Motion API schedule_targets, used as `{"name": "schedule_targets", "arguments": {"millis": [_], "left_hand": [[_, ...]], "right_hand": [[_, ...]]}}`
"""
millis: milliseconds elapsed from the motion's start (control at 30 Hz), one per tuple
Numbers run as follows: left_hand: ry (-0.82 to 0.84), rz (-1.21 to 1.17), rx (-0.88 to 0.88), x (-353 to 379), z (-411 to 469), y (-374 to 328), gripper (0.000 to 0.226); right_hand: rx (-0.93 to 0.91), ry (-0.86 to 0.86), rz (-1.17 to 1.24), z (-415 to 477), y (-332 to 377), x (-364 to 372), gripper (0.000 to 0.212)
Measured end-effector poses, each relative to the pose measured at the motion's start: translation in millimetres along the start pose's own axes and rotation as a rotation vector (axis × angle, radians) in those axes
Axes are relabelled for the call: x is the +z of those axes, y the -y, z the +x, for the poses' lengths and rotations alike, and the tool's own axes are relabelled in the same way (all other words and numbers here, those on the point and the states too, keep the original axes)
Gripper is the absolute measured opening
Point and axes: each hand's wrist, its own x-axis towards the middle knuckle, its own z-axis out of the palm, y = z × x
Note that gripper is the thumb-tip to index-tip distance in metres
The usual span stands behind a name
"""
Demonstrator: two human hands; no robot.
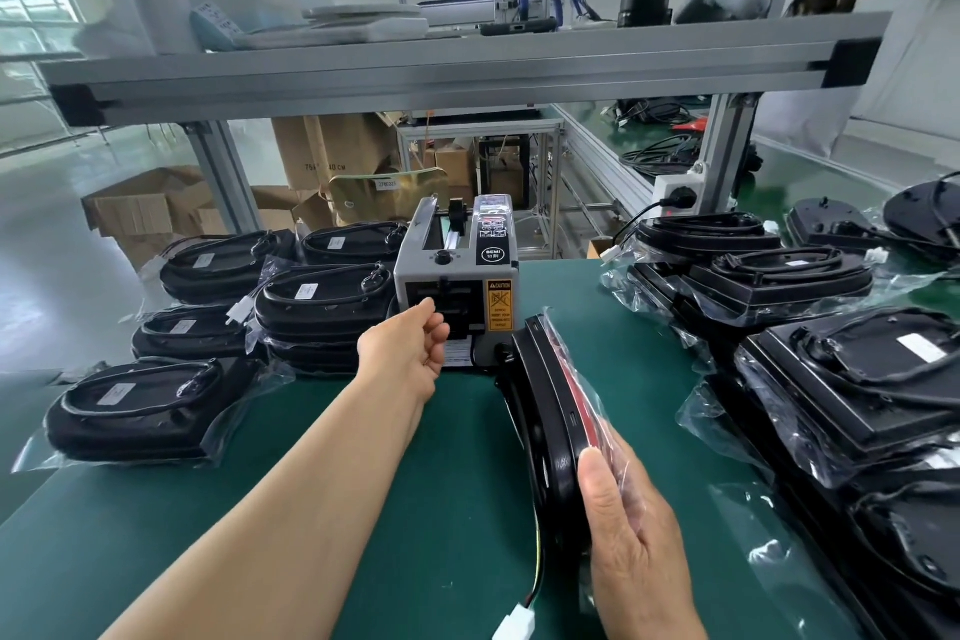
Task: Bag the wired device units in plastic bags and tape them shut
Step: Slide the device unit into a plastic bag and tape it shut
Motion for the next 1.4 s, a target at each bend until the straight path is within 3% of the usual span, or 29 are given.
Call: {"name": "schedule_targets", "arguments": {"millis": [133,300,433,533,800,1000,1200,1400], "left_hand": [[0.032,-0.026,-0.047,11,3,-3,0.012],[0.041,-0.047,-0.068,14,4,-2,0.017],[0.016,-0.019,0.001,12,5,2,0.008],[0.007,-0.009,0.028,12,7,5,0.009],[0.011,0.071,0.084,6,2,9,0.013],[0.284,0.440,0.303,-24,-49,3,0.007],[0.650,0.661,0.349,-32,-106,-10,0.016],[0.626,0.915,0.652,-31,-111,2,0.012]], "right_hand": [[-0.012,0.000,0.011,1,1,0,0.069],[-0.007,0.007,0.022,1,-1,0,0.054],[-0.015,0.008,0.019,1,0,0,0.067],[-0.015,0.021,0.013,1,0,-1,0.058],[-0.032,0.029,-0.009,1,-2,-1,0.065],[0.002,0.005,-0.001,2,-6,0,0.064],[-0.006,0.076,0.078,2,-7,3,0.056],[-0.020,0.080,0.095,2,-5,2,0.049]]}}
